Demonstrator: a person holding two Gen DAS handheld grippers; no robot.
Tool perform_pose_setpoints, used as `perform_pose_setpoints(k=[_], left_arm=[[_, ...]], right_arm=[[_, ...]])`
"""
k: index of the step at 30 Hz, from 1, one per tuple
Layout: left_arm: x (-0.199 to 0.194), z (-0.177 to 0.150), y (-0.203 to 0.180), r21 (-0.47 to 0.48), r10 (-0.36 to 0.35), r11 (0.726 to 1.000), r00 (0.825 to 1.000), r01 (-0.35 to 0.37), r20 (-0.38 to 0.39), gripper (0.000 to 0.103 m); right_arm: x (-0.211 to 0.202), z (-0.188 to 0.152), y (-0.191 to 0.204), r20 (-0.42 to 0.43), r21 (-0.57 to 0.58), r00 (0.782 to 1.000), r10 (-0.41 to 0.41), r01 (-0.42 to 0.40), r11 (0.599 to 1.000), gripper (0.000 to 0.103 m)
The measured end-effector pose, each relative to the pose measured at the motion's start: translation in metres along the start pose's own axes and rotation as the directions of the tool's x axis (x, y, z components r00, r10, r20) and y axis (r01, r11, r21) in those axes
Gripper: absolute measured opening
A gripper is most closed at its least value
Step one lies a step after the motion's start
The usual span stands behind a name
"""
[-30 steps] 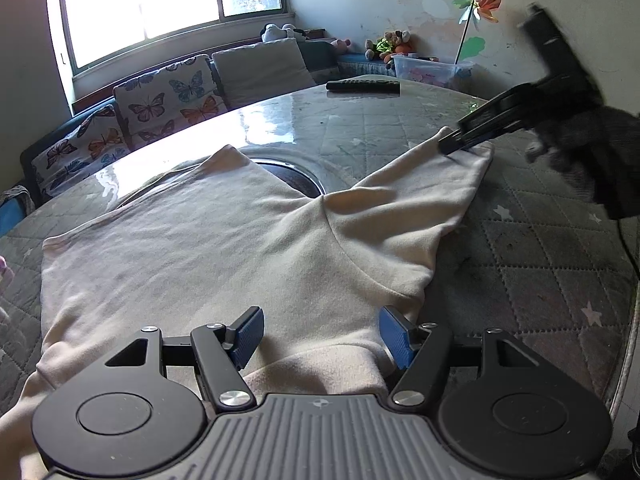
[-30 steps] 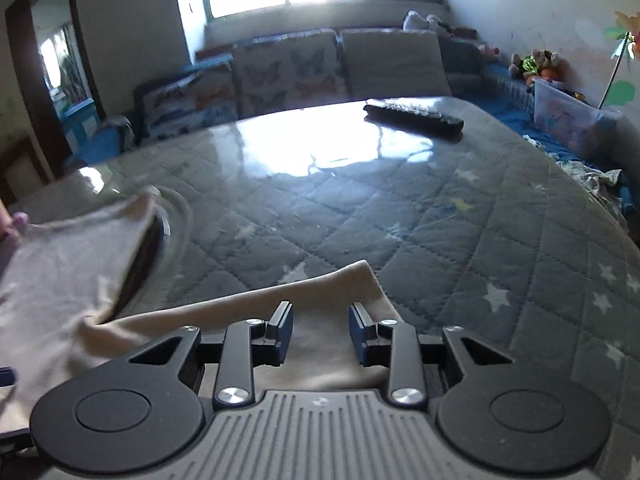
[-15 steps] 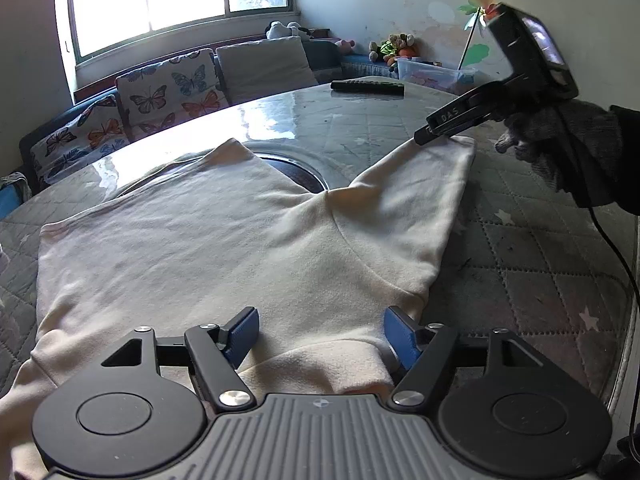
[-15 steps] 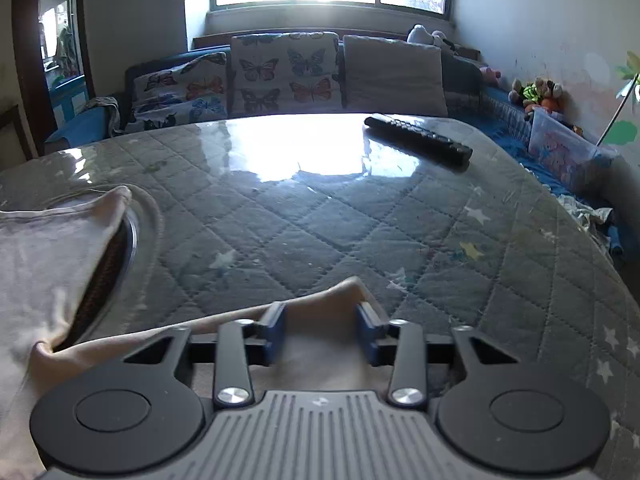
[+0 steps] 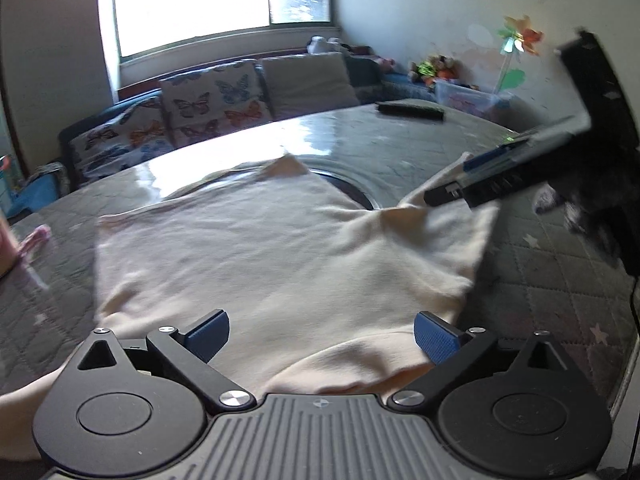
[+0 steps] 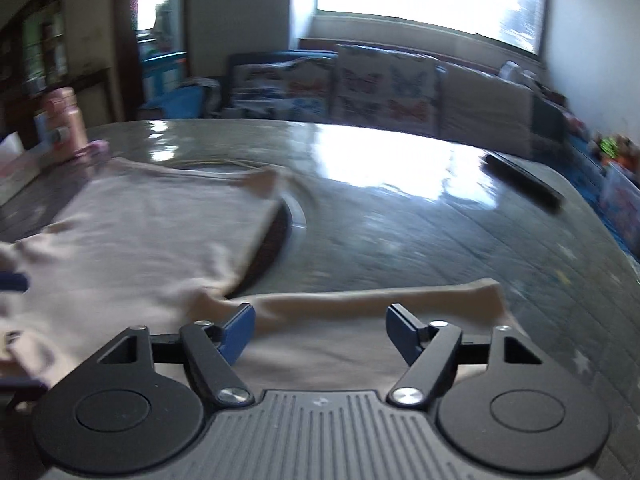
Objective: Fold clothes
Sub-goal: 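Release the sleeve cuff and withdraw the right gripper, then grasp the other sleeve cuff with the left gripper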
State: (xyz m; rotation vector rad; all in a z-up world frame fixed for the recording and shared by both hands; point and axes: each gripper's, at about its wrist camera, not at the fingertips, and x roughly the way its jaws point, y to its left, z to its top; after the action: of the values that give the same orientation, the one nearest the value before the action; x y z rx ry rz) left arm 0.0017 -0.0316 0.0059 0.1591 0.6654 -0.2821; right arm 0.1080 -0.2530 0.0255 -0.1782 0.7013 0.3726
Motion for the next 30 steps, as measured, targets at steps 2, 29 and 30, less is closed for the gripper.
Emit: perform_pose_setpoints(k=[2,29,30], left_arm=[[-0.007,-0.003,0.01,-0.028,0.029,0.999,1.0,-0.029,0.002,0.101],[-0.09,-0.078,0.24,-0.571,0.544,0.598,0.808,-0.563,-0.227,0.081],[-0.088,-0.078,0.245,-0.579,0.541,0.588,0.807,-0.565,-0.238,0.077]], right_arm=[[-0.004,0.004,0.021,0.008,-0.052,0.999,0.044,-0.043,0.998,0.082],[0.029,0.002,0.136,-0.103,-0.229,0.959,0.264,-0.281,0.932,0.085],[0.03,0.002,0.136,-0.105,-0.227,0.959,0.264,-0.282,0.932,0.085]])
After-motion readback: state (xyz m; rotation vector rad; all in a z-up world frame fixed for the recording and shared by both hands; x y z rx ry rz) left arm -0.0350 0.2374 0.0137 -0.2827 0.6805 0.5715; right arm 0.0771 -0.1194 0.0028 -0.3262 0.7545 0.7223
